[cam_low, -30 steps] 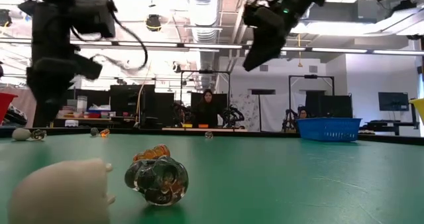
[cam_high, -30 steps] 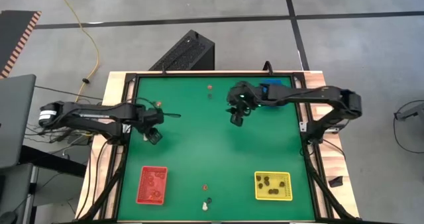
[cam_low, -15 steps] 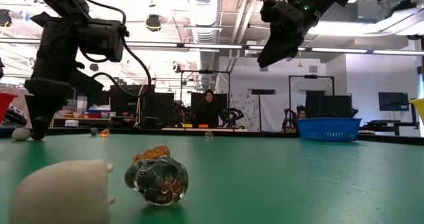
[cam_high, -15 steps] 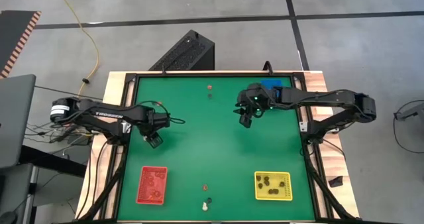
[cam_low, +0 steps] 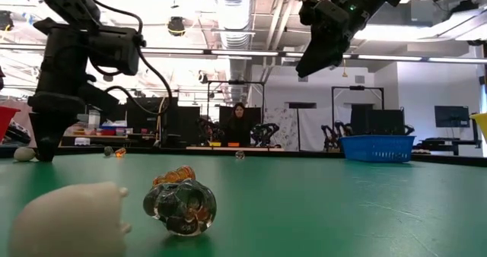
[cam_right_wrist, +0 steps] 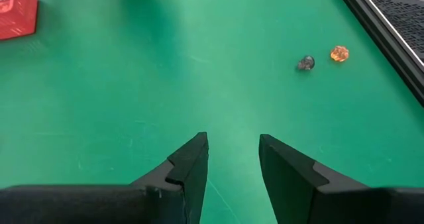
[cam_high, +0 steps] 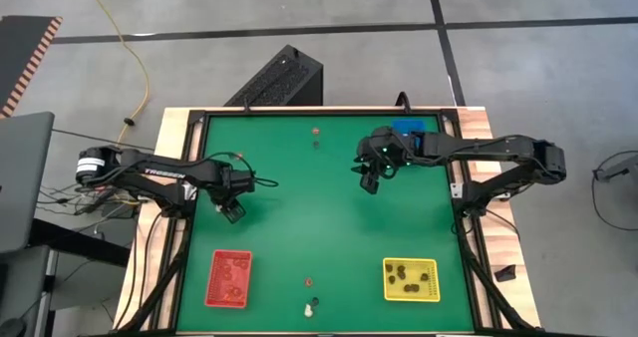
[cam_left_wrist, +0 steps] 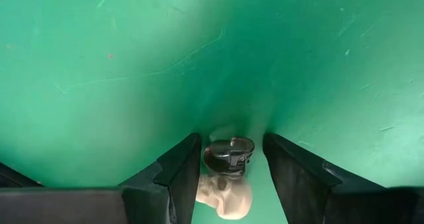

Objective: Sort Halloween decoration
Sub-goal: Put the black skull toy into the yellow bin

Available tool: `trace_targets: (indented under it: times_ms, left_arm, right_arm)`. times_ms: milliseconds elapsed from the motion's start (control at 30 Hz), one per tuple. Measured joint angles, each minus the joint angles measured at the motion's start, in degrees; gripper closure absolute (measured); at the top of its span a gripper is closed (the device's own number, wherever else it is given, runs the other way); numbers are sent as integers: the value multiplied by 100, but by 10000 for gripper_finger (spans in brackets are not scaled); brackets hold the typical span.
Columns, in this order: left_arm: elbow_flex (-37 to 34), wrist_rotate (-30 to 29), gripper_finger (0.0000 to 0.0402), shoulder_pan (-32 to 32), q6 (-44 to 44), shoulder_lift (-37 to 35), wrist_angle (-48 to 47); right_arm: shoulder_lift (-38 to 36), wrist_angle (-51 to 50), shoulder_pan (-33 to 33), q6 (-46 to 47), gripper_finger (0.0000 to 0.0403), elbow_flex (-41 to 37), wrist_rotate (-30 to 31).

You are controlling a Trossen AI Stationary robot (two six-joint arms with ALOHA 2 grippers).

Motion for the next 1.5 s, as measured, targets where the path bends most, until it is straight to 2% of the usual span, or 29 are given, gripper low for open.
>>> trace_targets:
  times_ms: [167,500,767,833,933,1033,1133,1233,1333,1433,1500]
  left_arm:
    - [-13,1,245,0,-10,3,-41]
    - [-22,101,332,-2,170,4,-139]
    - [422,142,312,-4,718,31,-6]
    - [661,138,314,-4,980,31,356]
    - [830,139,324,-4,1426,27,1387]
    - [839,185,333,-4,1874,65,3377]
    - [829,408,334,-4,2205,413,5485]
    - [873,1141,329,-33,2385,1053,7401]
    - [1205,2049,329,-236,2359,1939,8866]
    - [1904,2545,330,-534,2084,2902,9713]
    - [2555,2751,331,-777,1929,3551,9843]
  right_arm:
    - [0,-2,-1,27,237,0,0]
    - [0,-164,-1,138,237,0,0]
    - [2,-882,201,313,237,0,13]
    - [-53,-995,357,313,237,-16,13]
    - [-343,-1001,628,343,237,-206,33]
    - [-842,-776,914,528,237,-586,333]
    - [-1396,-570,1138,601,237,-1058,580]
    - [-1910,-470,1377,614,237,-1459,595]
    - [-2328,-438,1712,711,237,-1732,600]
    - [-2602,-469,1947,753,237,-1834,653]
    - [-2752,-409,2063,759,237,-1834,807]
